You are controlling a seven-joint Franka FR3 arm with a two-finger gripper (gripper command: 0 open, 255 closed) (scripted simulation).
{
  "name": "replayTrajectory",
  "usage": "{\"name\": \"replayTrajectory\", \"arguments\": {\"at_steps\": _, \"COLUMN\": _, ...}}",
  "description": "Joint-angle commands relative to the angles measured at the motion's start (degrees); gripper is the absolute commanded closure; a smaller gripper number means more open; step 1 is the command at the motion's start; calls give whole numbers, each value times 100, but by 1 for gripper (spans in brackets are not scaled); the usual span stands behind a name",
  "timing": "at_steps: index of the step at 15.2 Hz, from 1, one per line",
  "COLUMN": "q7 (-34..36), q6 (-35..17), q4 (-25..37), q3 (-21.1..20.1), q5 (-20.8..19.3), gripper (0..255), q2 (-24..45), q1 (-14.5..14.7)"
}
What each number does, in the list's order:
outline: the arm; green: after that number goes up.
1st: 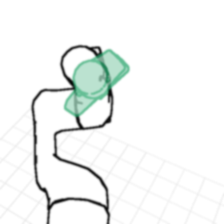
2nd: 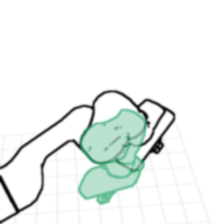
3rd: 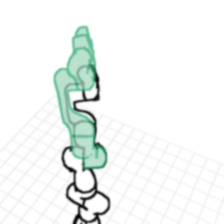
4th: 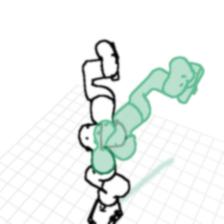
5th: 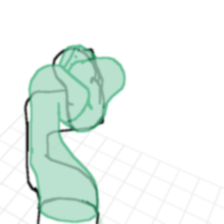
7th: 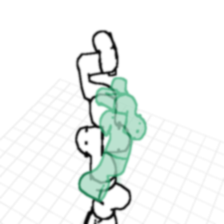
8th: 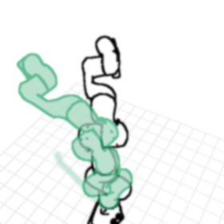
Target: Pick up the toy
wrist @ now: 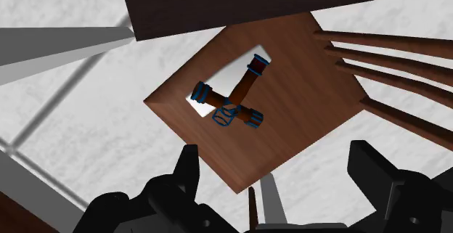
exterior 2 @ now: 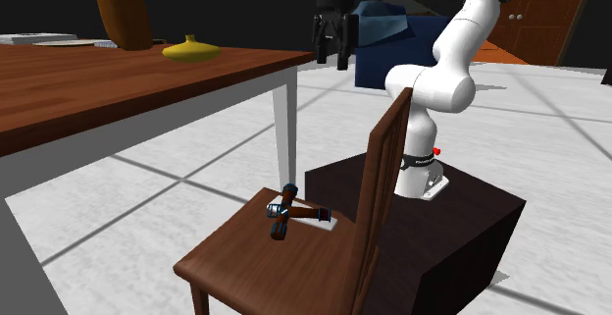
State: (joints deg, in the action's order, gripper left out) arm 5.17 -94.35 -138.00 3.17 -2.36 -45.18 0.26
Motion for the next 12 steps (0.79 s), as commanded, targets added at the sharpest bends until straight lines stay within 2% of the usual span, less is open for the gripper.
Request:
{"name": "replayTrajectory", "arguments": {"at_steps": 1, "q7": 0, "q6": 0, "q4": 0, "q3": 0, "q5": 0, "gripper": 0, "q2": 0, "q1": 0}}
{"name": "replayTrajectory", "arguments": {"at_steps": 7, "q7": 892, "q6": -1200, "q4": -1016, "q3": -275, "q5": 73, "gripper": 0, "q2": 212, "q1": -229}}
{"name": "replayTrajectory", "arguments": {"at_steps": 12, "q7": 1651, "q6": -2300, "q4": -1661, "q3": -518, "q5": 126, "gripper": 0, "q2": 697, "q1": -413}}
